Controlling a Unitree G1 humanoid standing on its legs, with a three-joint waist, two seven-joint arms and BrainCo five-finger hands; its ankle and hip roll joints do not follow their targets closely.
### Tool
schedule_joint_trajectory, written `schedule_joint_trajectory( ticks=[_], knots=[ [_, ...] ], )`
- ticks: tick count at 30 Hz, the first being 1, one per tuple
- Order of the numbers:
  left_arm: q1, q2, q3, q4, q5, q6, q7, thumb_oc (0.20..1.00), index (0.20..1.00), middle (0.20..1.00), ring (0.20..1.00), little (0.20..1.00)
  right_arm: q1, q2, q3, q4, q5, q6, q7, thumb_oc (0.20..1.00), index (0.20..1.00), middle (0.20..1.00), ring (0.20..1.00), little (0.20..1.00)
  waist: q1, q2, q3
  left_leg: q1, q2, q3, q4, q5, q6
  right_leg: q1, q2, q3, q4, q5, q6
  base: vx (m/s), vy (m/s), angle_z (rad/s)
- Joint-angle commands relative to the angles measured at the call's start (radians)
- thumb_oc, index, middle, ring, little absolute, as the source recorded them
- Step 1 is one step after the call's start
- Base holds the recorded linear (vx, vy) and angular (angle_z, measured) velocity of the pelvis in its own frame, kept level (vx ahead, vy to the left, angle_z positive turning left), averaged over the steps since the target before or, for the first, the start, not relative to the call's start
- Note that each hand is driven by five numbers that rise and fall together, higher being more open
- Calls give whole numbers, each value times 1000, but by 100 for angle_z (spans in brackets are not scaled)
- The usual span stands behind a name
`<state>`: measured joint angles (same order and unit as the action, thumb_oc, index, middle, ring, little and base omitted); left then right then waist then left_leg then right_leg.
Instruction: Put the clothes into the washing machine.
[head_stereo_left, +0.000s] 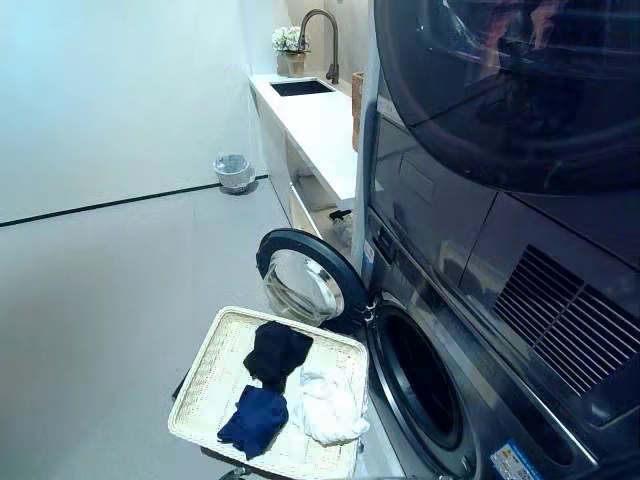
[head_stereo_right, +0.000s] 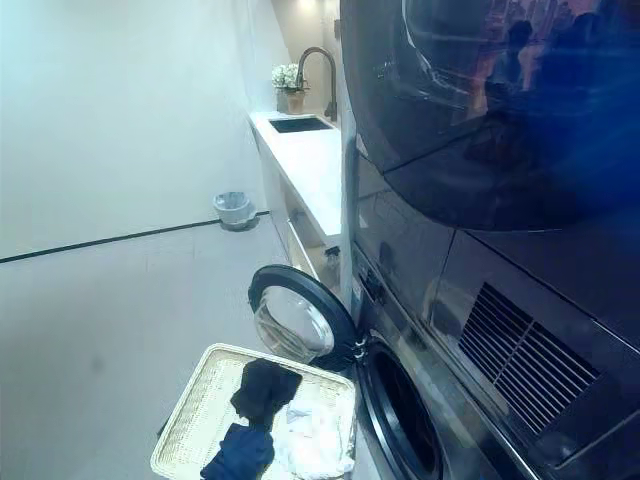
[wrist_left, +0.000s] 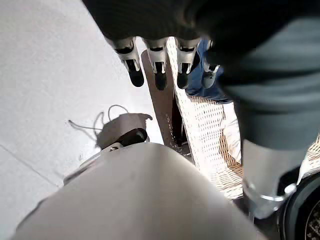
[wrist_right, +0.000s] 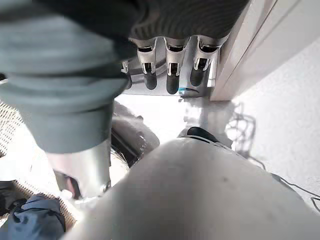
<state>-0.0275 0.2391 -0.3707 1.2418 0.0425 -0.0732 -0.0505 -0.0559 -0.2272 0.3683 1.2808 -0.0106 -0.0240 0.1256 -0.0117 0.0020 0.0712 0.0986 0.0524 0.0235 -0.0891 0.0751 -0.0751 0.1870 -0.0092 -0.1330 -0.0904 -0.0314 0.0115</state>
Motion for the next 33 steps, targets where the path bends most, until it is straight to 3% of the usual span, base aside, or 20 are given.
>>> schedule_joint_trajectory(
  ticks=[1, 14, 15, 26, 33],
  knots=[
    [-69, -56, -15, 48, -46, -15, -36, 1000, 1000, 1000, 1000, 1000, -76, 22, 24, 28, -42, -21, 10, 1000, 1000, 1000, 1000, 1000, 8, -30, 20, 52, -98, 30, 2, -97, 82, -67, -23, 44, 13, 87, 71, 31, 16, -14],
    [-59, -54, 17, 60, -55, -17, 20, 1000, 1000, 1000, 1000, 1000, -63, 19, 16, 34, -58, -23, 16, 1000, 1000, 1000, 1000, 1000, 5, -30, 20, 58, -99, 28, 5, -98, 82, -63, -23, 45, 19, 82, 69, 18, 3, 0],
    [-58, -54, 23, 63, -45, -15, 84, 1000, 1000, 1000, 1000, 1000, -61, 21, 17, 37, -63, -22, 16, 1000, 1000, 1000, 1000, 1000, 5, -31, 21, 58, -101, 27, 8, -100, 84, -61, -23, 48, 20, 81, 68, 44, 18, 0],
    [-62, -40, 88, 63, -68, -63, 367, 1000, 1000, 1000, 1000, 1000, -52, 22, 28, 40, -40, -36, 11, 1000, 1000, 1000, 1000, 1000, 15, -37, 40, 44, -108, 17, 16, -97, 87, -69, -30, 47, 25, 84, 68, 29, 11, 0],
    [-130, -7, 58, 30, 39, -105, 693, 1000, 1000, 1000, 1000, 1000, -99, -2, 68, 4, 26, -50, 2, 1000, 1000, 1000, 1000, 1000, 10, -31, 111, -7, -108, 27, 26, -88, 86, -129, -36, 61, 30, 101, 70, -64, 37, -1]
  ],
)
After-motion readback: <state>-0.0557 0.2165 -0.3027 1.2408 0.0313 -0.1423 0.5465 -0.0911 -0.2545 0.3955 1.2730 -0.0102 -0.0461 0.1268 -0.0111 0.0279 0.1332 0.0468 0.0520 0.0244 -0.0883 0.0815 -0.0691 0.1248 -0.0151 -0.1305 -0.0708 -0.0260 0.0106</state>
